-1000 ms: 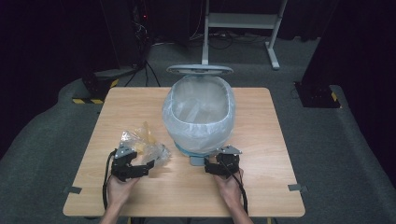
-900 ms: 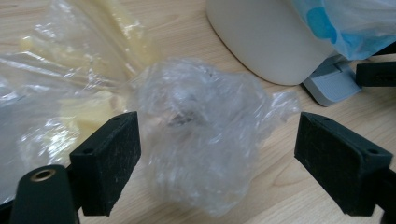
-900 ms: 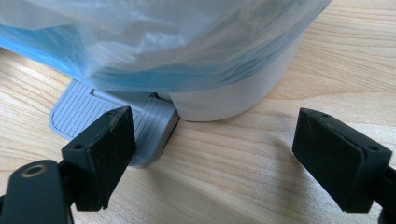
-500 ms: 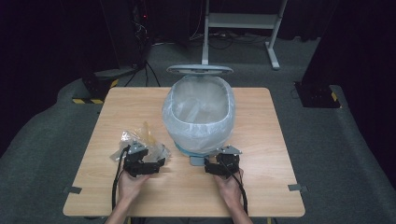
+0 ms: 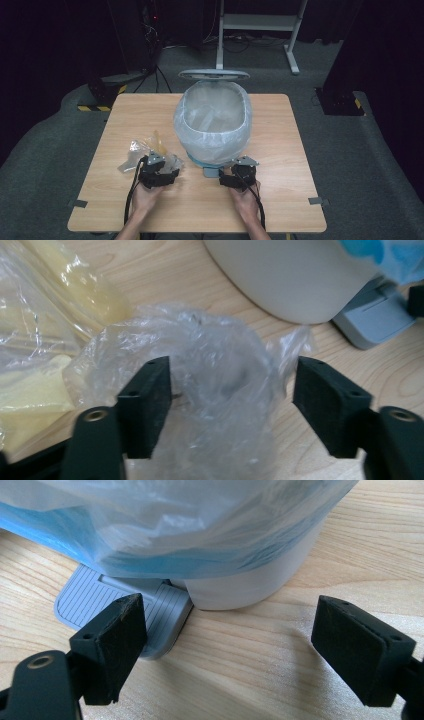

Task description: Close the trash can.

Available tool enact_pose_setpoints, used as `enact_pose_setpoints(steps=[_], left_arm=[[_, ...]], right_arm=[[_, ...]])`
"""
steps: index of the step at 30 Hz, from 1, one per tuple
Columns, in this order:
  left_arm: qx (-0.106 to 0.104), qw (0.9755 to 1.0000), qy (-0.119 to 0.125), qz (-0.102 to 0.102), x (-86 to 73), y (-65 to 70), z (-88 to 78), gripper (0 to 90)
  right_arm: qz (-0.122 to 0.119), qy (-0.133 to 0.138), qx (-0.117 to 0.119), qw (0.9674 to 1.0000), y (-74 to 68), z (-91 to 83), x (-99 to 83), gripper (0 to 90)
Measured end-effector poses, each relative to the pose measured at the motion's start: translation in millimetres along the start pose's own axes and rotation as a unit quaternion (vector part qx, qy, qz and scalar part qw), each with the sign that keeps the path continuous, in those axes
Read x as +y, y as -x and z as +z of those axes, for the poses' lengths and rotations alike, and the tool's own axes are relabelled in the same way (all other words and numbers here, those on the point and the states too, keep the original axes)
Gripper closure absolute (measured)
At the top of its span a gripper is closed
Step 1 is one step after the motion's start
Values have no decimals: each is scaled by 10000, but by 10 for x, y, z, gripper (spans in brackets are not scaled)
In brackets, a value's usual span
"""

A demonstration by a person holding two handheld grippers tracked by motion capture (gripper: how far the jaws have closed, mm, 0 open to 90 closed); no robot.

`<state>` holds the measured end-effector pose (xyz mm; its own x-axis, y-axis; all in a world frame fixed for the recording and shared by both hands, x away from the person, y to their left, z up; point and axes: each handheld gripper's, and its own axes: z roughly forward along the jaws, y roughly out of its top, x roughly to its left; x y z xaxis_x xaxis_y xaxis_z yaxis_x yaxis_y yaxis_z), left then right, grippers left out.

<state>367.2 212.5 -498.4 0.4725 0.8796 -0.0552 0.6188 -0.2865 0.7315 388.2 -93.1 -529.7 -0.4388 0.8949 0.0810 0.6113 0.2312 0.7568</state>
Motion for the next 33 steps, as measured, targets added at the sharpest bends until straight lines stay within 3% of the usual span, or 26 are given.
enact_pose_setpoints(steps=[3, 11, 18, 25, 33], left_arm=[[-28, 10000, -56, 49, -12, 3, 17, 459], [126, 9991, -217, 350, -42, 21, 74, 598], [122, 9988, -245, 407, -53, 35, 91, 725], [124, 9990, -117, 424, -48, 11, 17, 797], [-89, 9994, 188, 277, -20, -35, -185, 818]], right_arm=[[-3, -10, 27, 10000, 13, 3, 2, 141], [7, -14, 38, 10000, 14, 3, 2, 141], [-1, -11, 37, 10000, 12, 2, 1, 143], [-8, -4, 27, 10000, 10, 2, 1, 143], [-4, -11, 53, 10000, 12, 0, 1, 150]])
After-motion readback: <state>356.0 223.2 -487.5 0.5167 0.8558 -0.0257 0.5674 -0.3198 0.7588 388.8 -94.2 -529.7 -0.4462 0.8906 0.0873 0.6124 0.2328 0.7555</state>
